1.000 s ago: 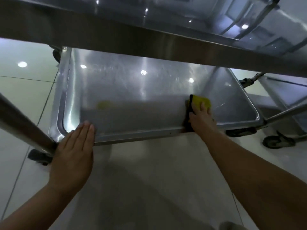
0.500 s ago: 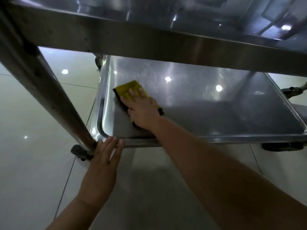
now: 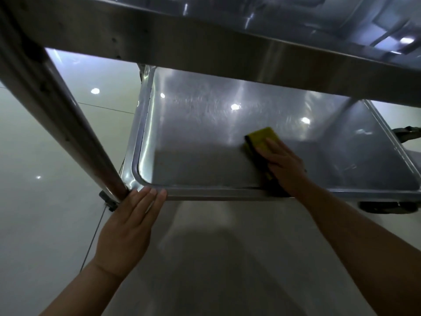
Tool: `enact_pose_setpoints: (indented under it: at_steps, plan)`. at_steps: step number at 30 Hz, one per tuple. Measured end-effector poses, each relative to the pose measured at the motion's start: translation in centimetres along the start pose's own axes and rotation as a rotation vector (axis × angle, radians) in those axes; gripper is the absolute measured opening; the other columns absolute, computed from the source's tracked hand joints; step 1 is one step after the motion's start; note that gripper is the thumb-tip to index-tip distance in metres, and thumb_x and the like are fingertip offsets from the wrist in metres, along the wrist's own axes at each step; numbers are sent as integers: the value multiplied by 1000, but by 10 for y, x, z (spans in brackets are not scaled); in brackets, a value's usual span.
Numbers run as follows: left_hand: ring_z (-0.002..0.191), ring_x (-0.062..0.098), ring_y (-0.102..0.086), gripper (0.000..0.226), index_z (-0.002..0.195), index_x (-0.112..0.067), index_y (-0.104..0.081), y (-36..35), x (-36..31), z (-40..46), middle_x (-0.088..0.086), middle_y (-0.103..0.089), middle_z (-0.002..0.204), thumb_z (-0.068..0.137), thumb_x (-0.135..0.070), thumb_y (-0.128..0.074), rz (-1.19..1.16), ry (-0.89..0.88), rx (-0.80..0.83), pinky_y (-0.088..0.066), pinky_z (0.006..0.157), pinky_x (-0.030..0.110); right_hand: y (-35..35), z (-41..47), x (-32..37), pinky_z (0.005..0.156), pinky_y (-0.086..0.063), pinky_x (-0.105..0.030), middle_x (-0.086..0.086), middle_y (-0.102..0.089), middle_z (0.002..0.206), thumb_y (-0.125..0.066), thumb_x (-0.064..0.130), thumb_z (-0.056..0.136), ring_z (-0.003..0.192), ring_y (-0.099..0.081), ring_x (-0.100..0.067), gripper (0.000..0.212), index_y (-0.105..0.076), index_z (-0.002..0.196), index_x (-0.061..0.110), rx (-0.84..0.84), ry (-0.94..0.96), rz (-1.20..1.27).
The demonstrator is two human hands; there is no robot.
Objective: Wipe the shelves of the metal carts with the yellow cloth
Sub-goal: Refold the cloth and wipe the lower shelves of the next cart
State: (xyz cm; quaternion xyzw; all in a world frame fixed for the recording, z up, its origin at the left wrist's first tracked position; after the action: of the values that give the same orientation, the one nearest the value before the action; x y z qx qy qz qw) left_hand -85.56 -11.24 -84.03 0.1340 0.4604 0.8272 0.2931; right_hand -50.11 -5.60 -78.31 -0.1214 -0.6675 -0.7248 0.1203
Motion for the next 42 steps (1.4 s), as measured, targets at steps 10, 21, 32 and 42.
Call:
enact_pose_setpoints:
  at_steps: [10, 21, 32, 42]
  plan:
    - [120, 38, -42, 50, 134, -7, -42, -8, -12, -2, 18, -50, 126, 85, 0, -36, -29, 203, -12, -22, 114, 42, -11, 34, 41, 115, -7, -44, 5, 3, 162, -39, 24, 100, 148, 9, -19, 57, -18, 150, 40, 171, -232, -173]
    - [121, 34, -41, 53, 131, -5, -44, -3, 0, 4, 14, -45, 127, 80, 6, -33, -17, 112, -49, -26, 110, 44, -86, 151, 206, 116, -2, -55, 7, 6, 162, -32, 23, 100, 147, 13, -23, 57, -14, 150, 43, 381, 176, -175]
    - [124, 35, -40, 56, 130, 2, -42, 0, 15, -2, 24, -58, 123, 74, 5, -34, -78, 50, 51, -18, 115, 42, -82, 42, 217, 113, -8, -47, 11, -7, 161, -43, 21, 97, 148, 8, -19, 55, -31, 145, 45, 415, 538, -173]
    - [120, 39, -43, 62, 138, 5, -34, 5, 6, 0, 26, -54, 125, 77, 6, -39, 28, -4, 142, -14, 118, 40, -37, 8, 76, 111, -29, -57, -1, -34, 151, -46, 13, 84, 143, -24, -32, 57, -41, 137, 32, 177, 304, 0]
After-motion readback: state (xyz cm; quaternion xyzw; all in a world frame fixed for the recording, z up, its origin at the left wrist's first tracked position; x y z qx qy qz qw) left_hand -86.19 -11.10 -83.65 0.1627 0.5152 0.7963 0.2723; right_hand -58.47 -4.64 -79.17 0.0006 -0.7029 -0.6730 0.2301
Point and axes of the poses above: each hand's wrist, its own z-axis towards the middle knuckle, its own y-axis out of the back of the hand, x = y × z, the point moved 3 cm from there along z, towards the middle knuckle
